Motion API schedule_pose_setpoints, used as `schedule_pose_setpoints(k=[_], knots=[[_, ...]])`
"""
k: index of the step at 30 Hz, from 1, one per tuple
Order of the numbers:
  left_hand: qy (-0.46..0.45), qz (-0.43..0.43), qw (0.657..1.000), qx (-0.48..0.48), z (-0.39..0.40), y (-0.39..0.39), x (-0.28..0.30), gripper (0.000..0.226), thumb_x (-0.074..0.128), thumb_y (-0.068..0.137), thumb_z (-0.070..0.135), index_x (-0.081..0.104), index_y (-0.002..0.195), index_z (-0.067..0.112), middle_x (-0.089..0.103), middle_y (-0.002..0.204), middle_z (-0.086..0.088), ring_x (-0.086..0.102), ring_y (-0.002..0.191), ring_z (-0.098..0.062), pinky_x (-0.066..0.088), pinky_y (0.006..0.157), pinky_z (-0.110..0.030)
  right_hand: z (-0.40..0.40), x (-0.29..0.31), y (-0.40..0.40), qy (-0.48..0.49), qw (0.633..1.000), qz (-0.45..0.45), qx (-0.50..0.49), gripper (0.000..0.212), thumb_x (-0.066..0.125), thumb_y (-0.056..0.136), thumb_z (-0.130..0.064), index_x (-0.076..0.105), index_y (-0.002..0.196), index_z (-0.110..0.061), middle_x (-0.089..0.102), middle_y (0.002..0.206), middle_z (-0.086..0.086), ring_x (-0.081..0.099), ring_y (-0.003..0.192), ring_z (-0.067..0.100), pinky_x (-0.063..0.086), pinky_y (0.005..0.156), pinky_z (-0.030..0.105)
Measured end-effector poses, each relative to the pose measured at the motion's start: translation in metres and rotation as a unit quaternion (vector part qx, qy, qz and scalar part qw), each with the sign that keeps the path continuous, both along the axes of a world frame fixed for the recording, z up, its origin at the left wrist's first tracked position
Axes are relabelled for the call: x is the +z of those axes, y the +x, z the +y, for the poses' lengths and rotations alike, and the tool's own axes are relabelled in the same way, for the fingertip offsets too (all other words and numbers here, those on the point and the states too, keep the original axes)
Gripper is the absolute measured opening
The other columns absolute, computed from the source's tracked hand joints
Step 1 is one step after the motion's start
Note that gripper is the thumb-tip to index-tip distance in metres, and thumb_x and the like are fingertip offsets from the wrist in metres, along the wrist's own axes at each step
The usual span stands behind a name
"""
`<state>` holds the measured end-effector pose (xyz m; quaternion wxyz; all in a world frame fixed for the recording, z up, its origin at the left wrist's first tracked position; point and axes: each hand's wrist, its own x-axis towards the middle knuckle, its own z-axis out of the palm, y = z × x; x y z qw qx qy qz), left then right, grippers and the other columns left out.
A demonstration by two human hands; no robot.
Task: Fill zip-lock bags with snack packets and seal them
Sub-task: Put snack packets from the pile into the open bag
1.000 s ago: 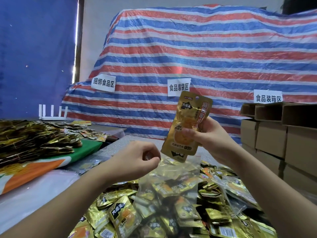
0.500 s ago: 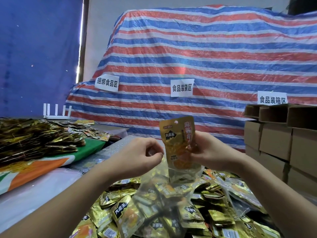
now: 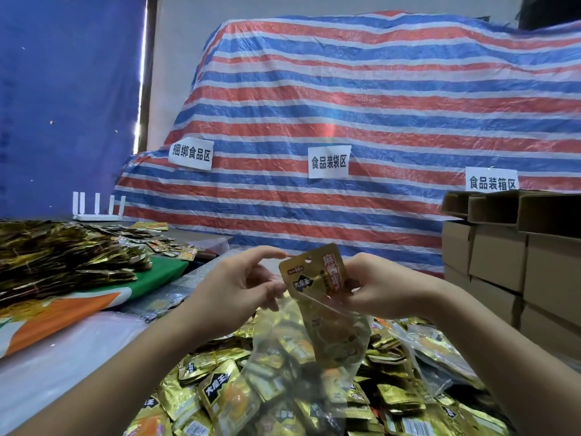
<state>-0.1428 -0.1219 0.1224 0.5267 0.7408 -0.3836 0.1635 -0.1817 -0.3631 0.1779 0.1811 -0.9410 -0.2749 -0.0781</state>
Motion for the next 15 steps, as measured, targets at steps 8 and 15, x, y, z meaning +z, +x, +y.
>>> schedule_pose_setpoints(k=[8,15], knots=[[-0.019,0.013,1.000,0.005,-0.008,0.000,-0.005,0.030,0.064,0.092,0.008,0.062,0.108,0.034,0.077,0.088,0.005,0.074,0.087,-0.014,0.060,0.081,-0.035,0.013,0.010,-0.005,-0.156,0.986,0.047,-0.043,0.018,0.057,0.097,-0.024,0.065,0.081,-0.027,0.068,0.080,-0.002,0.059,0.064,0.005,0.049,0.057,0.022],[-0.017,-0.014,0.999,0.025,-0.026,-0.005,0.003,0.028,0.066,0.093,0.011,0.063,0.107,0.035,0.077,0.085,0.006,0.073,0.079,-0.008,0.060,0.073,-0.028,0.029,0.012,0.001,-0.273,0.956,0.077,-0.072,0.008,0.061,0.093,-0.019,0.069,0.092,-0.020,0.069,0.087,0.004,0.057,0.070,0.013,0.046,0.058,0.025]])
